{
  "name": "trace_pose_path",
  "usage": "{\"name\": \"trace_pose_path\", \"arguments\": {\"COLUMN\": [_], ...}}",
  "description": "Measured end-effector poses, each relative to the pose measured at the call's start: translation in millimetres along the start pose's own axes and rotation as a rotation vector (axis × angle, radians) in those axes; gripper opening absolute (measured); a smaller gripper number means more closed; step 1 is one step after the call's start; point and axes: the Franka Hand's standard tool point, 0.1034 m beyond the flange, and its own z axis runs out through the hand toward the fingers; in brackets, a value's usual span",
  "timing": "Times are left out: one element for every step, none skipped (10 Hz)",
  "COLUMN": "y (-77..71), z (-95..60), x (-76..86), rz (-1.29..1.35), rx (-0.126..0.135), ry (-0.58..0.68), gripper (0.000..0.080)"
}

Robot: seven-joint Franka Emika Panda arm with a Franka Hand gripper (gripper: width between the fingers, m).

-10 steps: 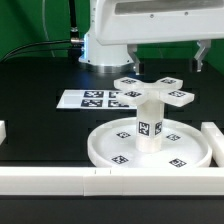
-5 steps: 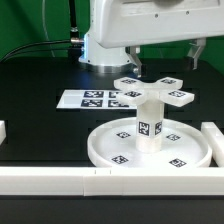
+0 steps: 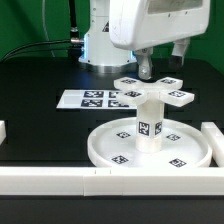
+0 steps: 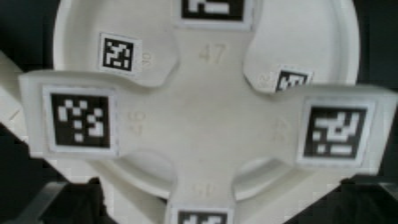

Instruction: Assemble round table

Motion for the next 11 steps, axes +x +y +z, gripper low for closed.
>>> {"name": "trace_pose_path", "arguments": {"y": [0.6,0.6,1.3,2.2,3.1,4.6,8.3,9.2,10.5,12.0,10.4], "z": [0.3,0.7,0.9,1.4,2.4,3.6,4.3,5.6,5.8,6.3,9.1], "x": [-0.2,-0.5,-1.3,-1.8,-1.7,-0.2,-0.8,-3.7,-5.1,-6.8,-6.7], "rz": [-0.057,-0.129,-0.201,-0.315,-0.426,-0.506,-0.625,-0.668,-0.723,-0.819,-0.791], "rx": [-0.002,-0.001,-0.001,-0.009,-0.022,-0.049,-0.093,-0.096,-0.1,-0.105,-0.101], "ry": [0.001,0.0,0.0,0.0,0.003,0.017,0.035,0.03,0.019,0.004,0.005], "gripper": [0.0649,0.0649,0.0649,0.0649,0.0649,0.0649,0.0649,0.0649,0.0649,0.0649,0.0649]}}
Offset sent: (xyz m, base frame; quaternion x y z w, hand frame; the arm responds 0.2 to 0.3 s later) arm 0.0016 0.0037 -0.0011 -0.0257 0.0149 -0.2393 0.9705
